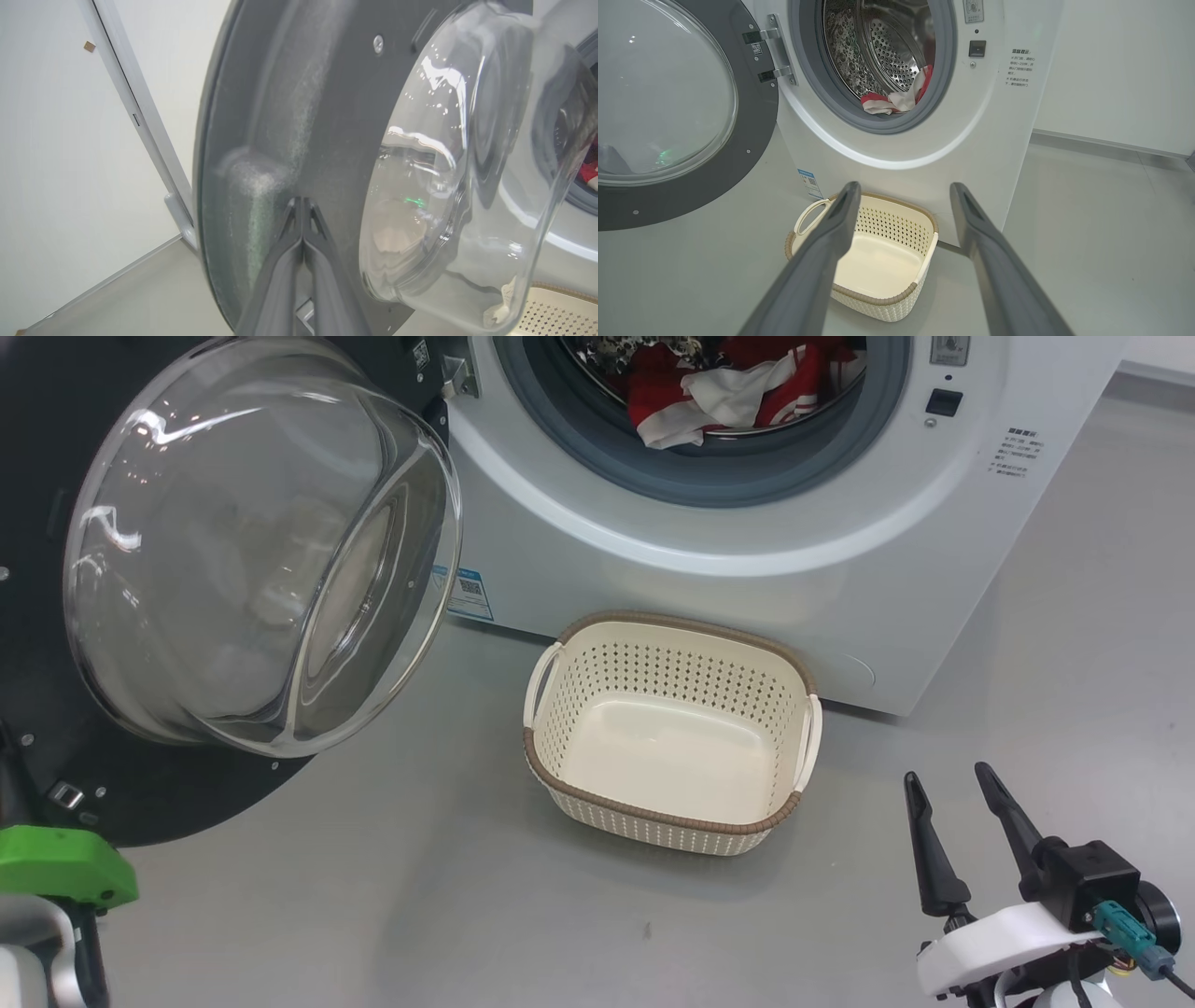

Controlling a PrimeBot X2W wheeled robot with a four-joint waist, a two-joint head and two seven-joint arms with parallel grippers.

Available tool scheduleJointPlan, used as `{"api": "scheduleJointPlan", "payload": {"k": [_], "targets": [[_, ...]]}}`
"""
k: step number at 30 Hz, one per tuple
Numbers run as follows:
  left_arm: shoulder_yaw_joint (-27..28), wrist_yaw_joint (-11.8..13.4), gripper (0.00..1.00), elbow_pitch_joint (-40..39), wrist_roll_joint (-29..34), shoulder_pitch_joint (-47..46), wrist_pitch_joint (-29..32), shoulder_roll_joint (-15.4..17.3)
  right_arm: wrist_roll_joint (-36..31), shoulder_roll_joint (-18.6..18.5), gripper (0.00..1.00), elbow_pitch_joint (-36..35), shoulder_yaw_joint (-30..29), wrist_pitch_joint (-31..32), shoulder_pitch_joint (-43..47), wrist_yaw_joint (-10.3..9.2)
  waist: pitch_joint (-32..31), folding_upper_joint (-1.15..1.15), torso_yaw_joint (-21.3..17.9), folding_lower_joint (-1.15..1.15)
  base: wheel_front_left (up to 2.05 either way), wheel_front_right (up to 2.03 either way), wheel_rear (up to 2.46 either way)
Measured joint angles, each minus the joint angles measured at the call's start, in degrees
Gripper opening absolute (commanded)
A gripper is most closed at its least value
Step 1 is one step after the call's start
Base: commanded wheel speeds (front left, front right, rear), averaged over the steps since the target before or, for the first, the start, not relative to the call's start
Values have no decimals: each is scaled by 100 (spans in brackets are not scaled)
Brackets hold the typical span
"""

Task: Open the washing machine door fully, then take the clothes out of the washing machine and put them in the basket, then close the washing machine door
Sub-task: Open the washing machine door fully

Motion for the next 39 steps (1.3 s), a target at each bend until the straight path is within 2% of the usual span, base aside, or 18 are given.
{"api": "scheduleJointPlan", "payload": {"k": [8,16,31,32,34,36,37,38,39], "targets": [[-135,29,0,-267,70,424,-246,-219,7,65,100,51,22,0,6,19,-157,0,-61,0,0,0,0],[-719,14,0,-750,360,874,-332,-408,8,97,100,77,25,-2,16,19,-290,0,-82,0,0,0,0],[-1729,-408,0,-1457,463,1421,-265,-564,0,171,100,94,168,-8,16,24,-444,0,-292,0,0,0,0],[-1786,-437,4,-1473,463,1443,-232,-569,0,171,100,100,176,-8,15,25,-451,0,-325,0,0,0,0],[-1903,-478,22,-1483,463,1477,-179,-576,-3,171,100,119,193,-8,13,26,-465,0,-398,0,0,0,0],[-1986,-503,47,-1484,461,1501,-144,-589,-53,170,100,141,213,-8,12,41,-482,0,-477,0,0,0,0],[-2011,-508,65,-1486,460,1528,-118,-594,-54,171,100,147,227,-9,11,65,-492,0,-519,0,0,0,0],[-2033,-508,89,-1486,459,1562,-114,-600,-59,172,100,153,238,-9,11,68,-501,0,-564,0,0,0,0],[-2059,-509,100,-1486,453,1596,-90,-602,-67,176,100,154,246,-9,10,68,-512,0,-613,0,0,0,0]]}}
